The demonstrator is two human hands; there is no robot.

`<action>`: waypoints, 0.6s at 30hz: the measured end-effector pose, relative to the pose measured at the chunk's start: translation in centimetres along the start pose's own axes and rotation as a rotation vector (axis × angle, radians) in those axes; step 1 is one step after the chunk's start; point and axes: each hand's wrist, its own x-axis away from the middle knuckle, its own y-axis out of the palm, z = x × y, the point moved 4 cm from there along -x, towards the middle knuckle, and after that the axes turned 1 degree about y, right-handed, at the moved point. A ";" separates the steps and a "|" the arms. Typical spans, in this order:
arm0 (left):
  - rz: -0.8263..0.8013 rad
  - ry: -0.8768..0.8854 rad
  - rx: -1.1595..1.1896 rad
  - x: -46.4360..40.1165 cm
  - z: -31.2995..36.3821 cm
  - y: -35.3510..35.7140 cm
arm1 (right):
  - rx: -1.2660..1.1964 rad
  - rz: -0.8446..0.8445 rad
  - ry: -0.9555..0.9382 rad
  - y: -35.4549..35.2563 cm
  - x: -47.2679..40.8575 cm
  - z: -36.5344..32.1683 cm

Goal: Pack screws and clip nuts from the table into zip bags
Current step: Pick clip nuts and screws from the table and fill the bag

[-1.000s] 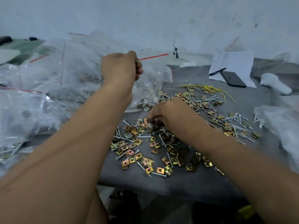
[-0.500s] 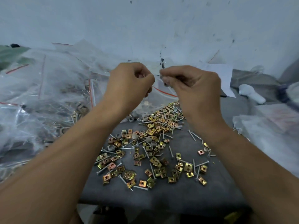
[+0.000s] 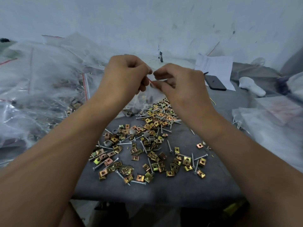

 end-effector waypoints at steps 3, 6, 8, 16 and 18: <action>0.041 -0.010 0.103 -0.1 0.0 -0.4 | 0.062 0.027 -0.088 -0.8 0.0 -0.5; 0.089 -0.015 0.249 -0.4 0.0 -1.1 | 0.135 0.057 -0.182 -1.9 -0.1 -0.7; 0.095 -0.016 0.350 -0.6 0.2 -1.3 | 0.210 0.118 -0.169 -2.6 -0.3 -0.1; -0.052 0.059 0.530 -0.6 0.8 -1.3 | -0.444 0.229 0.121 -4.6 -0.4 2.7; -0.055 0.093 0.459 -0.5 0.7 -1.2 | -0.571 0.292 0.125 -5.3 -0.3 3.0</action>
